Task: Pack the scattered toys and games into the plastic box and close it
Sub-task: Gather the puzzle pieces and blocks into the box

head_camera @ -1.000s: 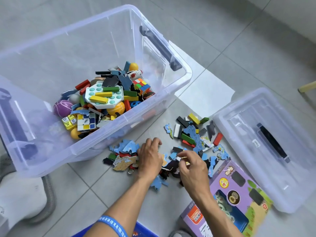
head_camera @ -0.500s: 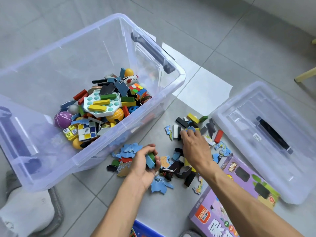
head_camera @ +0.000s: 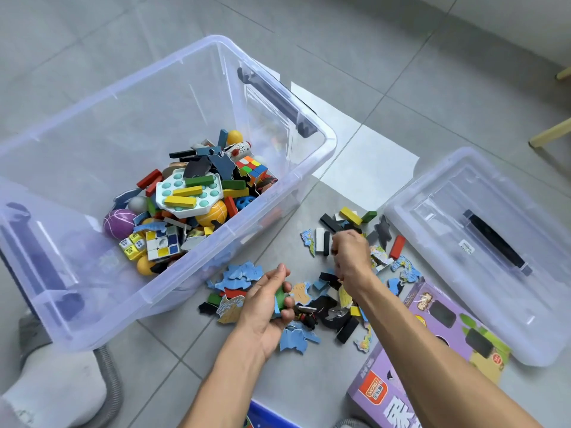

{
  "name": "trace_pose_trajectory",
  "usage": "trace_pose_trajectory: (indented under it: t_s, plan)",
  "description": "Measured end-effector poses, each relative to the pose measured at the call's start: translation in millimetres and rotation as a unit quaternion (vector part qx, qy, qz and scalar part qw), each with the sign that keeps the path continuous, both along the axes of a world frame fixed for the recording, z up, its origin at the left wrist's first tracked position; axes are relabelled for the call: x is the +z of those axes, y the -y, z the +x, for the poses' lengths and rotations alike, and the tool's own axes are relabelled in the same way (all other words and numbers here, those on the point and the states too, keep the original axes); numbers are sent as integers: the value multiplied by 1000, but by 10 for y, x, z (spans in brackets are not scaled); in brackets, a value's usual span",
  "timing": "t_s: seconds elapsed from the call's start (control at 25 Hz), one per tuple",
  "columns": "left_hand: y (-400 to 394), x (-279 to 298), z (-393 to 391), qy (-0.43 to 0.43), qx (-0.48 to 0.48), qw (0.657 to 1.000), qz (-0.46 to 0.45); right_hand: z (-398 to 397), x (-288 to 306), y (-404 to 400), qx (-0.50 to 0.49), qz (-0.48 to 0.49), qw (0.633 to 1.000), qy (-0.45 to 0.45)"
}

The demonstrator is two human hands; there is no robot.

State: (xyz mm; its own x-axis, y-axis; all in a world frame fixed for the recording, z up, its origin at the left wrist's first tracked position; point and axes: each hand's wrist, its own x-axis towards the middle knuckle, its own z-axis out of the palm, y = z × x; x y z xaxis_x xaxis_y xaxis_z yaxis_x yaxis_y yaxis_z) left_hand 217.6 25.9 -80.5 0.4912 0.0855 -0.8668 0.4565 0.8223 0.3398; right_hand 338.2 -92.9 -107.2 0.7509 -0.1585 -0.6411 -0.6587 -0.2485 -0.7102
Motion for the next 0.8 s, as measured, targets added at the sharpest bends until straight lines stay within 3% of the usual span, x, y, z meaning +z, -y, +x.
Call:
trace_pose_trajectory:
  t_s: [0.04, 0.12, 0.16, 0.24, 0.28, 0.32, 0.4, 0.44, 0.52, 0.56, 0.64, 0.8]
  plan:
    - [-7, 6, -5, -2, -1, 1000, 17, 33, -51, -52, 97, -120, 987, 38]
    - [-34, 8, -28, -10, -18, 997, 72, 40, -156, -141, 287, -329, 893, 114]
    - [-71, -13, -63, -18, -43, 991, 124, 24, -209, -187, 335, -378, 851, 142]
    - [-161, -82, -158, -36, -127, 953, 273, -1, -259, -222, 350, -395, 832, 172]
    - [-212, -120, -221, -39, -177, 914, 363, -27, -263, -209, 340, -372, 848, 164]
    - [-252, -154, -280, -35, -232, 862, 450, -45, -252, -168, 302, -314, 888, 144]
    - [-252, -204, -368, -24, -340, 751, 566, -102, -158, -35, 110, -57, 991, 60]
    - [-207, -237, -388, -21, -392, 701, 595, -180, -78, 47, 21, 96, 995, 1]
    - [-66, -285, -367, -24, -476, 621, 622, -405, 78, 231, -60, 292, 950, -89]
    - [-8, -297, -343, -29, -498, 596, 630, -511, 149, 322, -68, 336, 932, -117]
    - [63, -297, -296, -44, -511, 577, 635, -699, 235, 526, -57, 357, 921, -142]
    - [53, -315, -342, -50, -483, 581, 653, -935, 263, 914, -12, 234, 964, -125]
